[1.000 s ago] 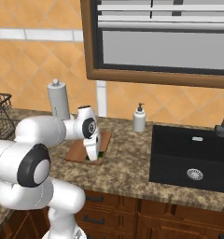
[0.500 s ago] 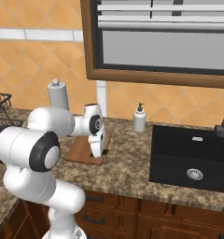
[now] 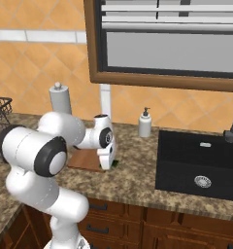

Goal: Pick up the sponge from the counter and clean the cutting board by briefly scrubbing or pressing down on the cutting board. Once finished, release the sponge.

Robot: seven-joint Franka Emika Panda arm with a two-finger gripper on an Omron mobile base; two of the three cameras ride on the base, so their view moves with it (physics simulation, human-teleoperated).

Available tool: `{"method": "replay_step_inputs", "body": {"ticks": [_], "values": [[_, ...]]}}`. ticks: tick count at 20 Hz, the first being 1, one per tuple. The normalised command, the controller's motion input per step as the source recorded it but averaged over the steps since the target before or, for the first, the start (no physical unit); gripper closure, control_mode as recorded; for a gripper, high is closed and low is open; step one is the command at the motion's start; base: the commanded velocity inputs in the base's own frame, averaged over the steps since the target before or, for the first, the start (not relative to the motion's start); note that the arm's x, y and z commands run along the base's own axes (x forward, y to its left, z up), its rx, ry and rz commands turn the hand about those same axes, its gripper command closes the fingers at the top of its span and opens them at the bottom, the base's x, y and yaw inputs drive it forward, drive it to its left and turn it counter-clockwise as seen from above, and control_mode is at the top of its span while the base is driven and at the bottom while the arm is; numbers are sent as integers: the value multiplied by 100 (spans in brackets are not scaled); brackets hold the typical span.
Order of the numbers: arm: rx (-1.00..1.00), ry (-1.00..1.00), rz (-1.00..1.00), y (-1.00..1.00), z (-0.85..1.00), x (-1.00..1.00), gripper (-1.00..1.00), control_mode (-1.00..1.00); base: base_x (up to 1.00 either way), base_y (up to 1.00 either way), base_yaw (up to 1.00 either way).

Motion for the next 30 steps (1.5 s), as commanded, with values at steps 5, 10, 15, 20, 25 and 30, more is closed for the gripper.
{"method": "replay_step_inputs", "body": {"ticks": [5,10,15,20,25,30], "values": [[-2,-1,-13,0,-26,20,100,-100,0,0,0],[-2,0,-16,1,-19,37,100,-100,0,0,0],[-5,0,-18,20,-15,33,100,-100,0,0,0],[-7,0,-23,24,-21,36,100,-100,0,0,0],[-4,-1,-22,10,-27,40,100,-100,0,0,0],[-3,-7,-21,19,-18,40,100,-100,0,0,0]]}}
